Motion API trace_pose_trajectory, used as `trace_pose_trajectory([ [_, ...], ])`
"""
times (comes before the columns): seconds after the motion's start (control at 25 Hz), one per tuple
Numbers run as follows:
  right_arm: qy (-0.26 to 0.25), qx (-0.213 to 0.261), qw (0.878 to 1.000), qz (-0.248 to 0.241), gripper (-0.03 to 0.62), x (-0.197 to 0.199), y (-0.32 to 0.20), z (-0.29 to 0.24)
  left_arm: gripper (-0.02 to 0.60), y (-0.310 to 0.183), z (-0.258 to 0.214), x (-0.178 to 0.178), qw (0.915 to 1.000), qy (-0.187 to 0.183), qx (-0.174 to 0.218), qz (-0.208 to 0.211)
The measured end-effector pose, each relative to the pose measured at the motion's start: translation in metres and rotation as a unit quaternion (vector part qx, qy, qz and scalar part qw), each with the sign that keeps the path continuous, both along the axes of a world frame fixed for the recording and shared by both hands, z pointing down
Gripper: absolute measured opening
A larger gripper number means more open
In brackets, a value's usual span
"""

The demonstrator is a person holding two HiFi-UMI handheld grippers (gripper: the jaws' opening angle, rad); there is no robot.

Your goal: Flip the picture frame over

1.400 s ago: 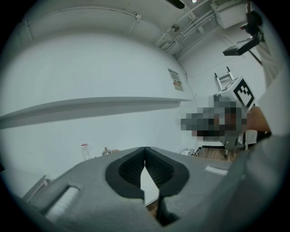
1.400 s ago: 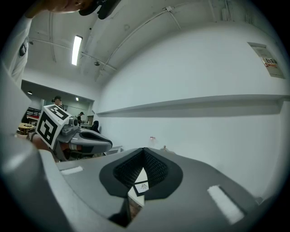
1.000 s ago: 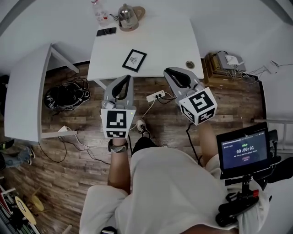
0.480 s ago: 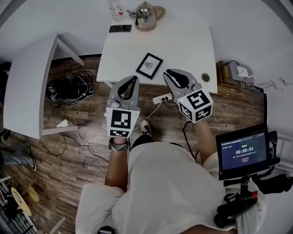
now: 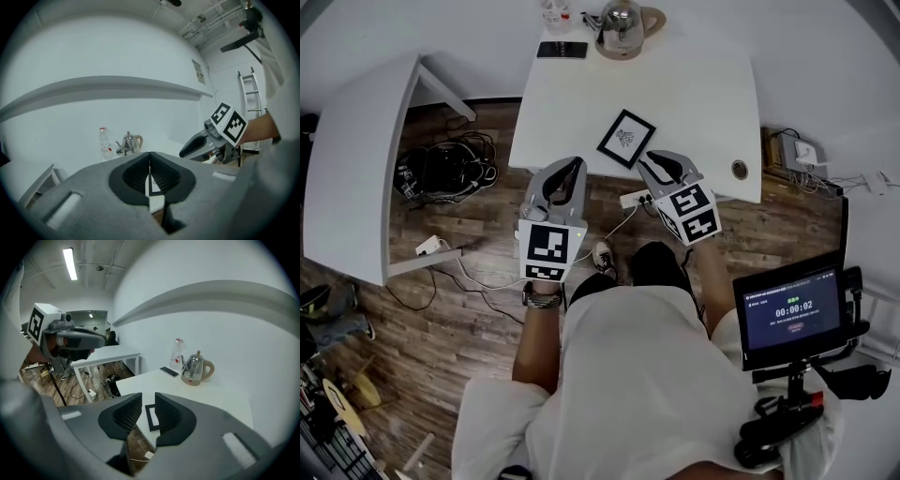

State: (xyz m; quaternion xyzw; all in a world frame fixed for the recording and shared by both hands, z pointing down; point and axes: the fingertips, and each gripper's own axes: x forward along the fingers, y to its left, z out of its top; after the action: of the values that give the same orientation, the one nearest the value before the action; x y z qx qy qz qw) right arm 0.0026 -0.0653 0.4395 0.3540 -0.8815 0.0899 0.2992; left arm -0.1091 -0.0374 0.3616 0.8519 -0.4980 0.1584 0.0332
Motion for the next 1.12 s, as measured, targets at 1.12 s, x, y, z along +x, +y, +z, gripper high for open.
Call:
trace_pose_trajectory([
  [1.12,0.18,-0.103,0.972,-0.113,0.232,-0.031,-0.019,0.169,0.005,-0.007,0.098,-0.039,0.9915,0.027,-0.106,-0.07],
])
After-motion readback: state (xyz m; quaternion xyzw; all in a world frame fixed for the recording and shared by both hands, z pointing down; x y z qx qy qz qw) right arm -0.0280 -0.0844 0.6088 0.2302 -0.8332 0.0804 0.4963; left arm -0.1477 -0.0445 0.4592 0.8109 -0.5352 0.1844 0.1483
